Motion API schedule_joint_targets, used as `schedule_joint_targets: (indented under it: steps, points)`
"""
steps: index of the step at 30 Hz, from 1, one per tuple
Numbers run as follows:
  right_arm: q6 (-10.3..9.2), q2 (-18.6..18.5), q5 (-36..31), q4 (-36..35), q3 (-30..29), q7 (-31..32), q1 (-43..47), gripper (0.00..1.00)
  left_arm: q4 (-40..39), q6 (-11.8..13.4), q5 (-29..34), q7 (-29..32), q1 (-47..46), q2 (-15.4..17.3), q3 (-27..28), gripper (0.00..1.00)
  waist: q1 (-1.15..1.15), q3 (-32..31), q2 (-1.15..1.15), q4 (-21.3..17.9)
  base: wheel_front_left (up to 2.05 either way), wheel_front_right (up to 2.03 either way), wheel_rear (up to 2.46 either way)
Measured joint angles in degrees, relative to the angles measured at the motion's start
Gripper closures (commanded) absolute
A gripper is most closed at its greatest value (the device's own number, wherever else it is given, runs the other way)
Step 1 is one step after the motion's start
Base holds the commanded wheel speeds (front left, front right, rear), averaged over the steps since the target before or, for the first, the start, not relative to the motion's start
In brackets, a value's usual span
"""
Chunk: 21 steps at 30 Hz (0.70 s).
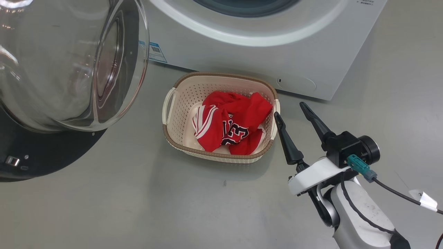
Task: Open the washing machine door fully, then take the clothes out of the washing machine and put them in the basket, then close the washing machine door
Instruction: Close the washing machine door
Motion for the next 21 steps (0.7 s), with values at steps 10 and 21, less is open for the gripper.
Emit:
schedule_joint_targets:
  steps: [10,21]
  points:
    - [-0.01,0.1,0.2,-0.1,0.2,0.0,0.2,0.00,-2.1,-0.4,-1.5,4.7,2.5,-0.9,0.1,1.00,0.00,-0.8,0.00,-0.3,0.00,0.00,0.00]
    - [-0.41,0.1,1.1,-0.2,0.1,0.0,1.8,0.00,-10.1,-0.4,-3.0,10.8,7.0,-4.4,-2.0,1.00,0.00,-2.9,0.00,-0.6,0.00,0.00,0.00]
